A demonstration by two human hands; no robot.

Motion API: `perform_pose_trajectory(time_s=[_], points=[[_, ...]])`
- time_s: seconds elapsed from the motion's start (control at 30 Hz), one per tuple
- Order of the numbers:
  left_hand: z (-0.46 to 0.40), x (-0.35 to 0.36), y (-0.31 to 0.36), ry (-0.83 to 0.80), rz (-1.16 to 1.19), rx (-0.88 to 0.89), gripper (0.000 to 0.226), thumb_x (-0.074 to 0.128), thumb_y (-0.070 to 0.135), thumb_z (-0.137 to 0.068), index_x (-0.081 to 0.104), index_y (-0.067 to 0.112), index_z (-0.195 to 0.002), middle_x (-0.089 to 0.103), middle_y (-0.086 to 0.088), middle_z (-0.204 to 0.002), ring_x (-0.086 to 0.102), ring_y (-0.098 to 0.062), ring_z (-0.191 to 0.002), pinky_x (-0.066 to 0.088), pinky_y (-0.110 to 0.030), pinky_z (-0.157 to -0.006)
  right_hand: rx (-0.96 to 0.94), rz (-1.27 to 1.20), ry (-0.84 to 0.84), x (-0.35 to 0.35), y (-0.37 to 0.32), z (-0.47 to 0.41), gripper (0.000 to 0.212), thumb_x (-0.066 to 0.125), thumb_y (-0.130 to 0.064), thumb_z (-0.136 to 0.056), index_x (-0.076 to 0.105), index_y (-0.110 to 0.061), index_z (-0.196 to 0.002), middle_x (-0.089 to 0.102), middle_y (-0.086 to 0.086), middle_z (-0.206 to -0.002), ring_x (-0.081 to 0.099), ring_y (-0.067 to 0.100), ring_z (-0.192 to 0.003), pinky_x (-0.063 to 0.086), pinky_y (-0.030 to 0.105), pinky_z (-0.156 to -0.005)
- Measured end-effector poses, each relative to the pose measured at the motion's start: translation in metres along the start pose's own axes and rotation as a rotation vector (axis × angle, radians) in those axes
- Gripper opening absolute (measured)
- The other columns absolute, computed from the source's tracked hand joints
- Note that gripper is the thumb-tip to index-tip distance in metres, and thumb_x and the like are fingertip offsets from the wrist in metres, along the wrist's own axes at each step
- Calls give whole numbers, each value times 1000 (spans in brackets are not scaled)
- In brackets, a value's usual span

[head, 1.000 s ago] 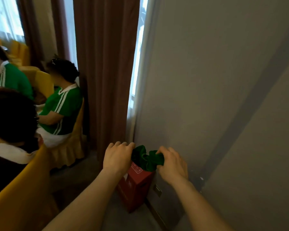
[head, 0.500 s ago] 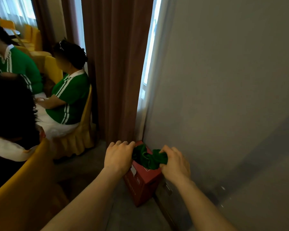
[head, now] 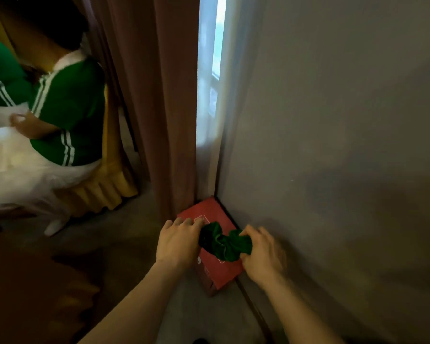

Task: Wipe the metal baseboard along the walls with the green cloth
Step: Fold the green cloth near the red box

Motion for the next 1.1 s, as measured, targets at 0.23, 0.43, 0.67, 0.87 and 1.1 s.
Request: perform_pose_trajectory(time_s=[0.23, 0.43, 0.67, 0.87, 1.1], points=[[-56, 93, -8, -150, 32, -57, 36, 60, 32, -93, 50, 32, -127, 66, 5, -116, 59, -22, -110, 41, -36, -91, 40, -53, -147, 72, 40, -63, 37, 77, -14, -74, 58, -29, -102, 55, -2, -105, 56, 20, -98, 46, 30, -68], [-82, 165, -9, -266, 73, -76, 36, 61, 38, -94, 50, 31, -127, 64, 3, -121, 58, -23, -115, 40, -39, -97, 94, -88, -273, 131, 72, -94, 37, 74, -8, -73, 59, -25, -103, 55, 0, -109, 56, 20, -102, 53, 36, -80], [-99, 220, -10, -318, 68, -82, 37, 61, 31, -93, 50, 32, -128, 65, 3, -117, 58, -25, -111, 41, -38, -92, 143, -90, -312, 178, 97, -116, 40, 75, -6, -69, 61, -26, -100, 56, 1, -109, 57, 23, -100, 53, 36, -79], [-103, 254, -9, -347, 76, -88, 36, 57, 32, -94, 50, 32, -128, 64, 2, -121, 57, -26, -113, 40, -39, -92, 148, -59, -318, 212, 113, -125, 48, 79, -8, -68, 60, -28, -108, 54, 1, -118, 54, 24, -109, 53, 39, -86], [-98, 283, -8, -412, 132, -95, 69, 53, 48, -96, 19, 31, -154, 35, 1, -155, 35, -26, -139, 29, -43, -113, 34, -15, -394, 244, 130, -119, 70, 64, -22, -89, 32, -38, -148, 27, 2, -154, 27, 25, -139, 43, 38, -106]])
Point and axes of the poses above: each hand's wrist, its own z-axis away from the middle knuckle, its own x-axis out of the palm, y = z × x, the point moved 2 cm from there along -z, towards the middle knuckle
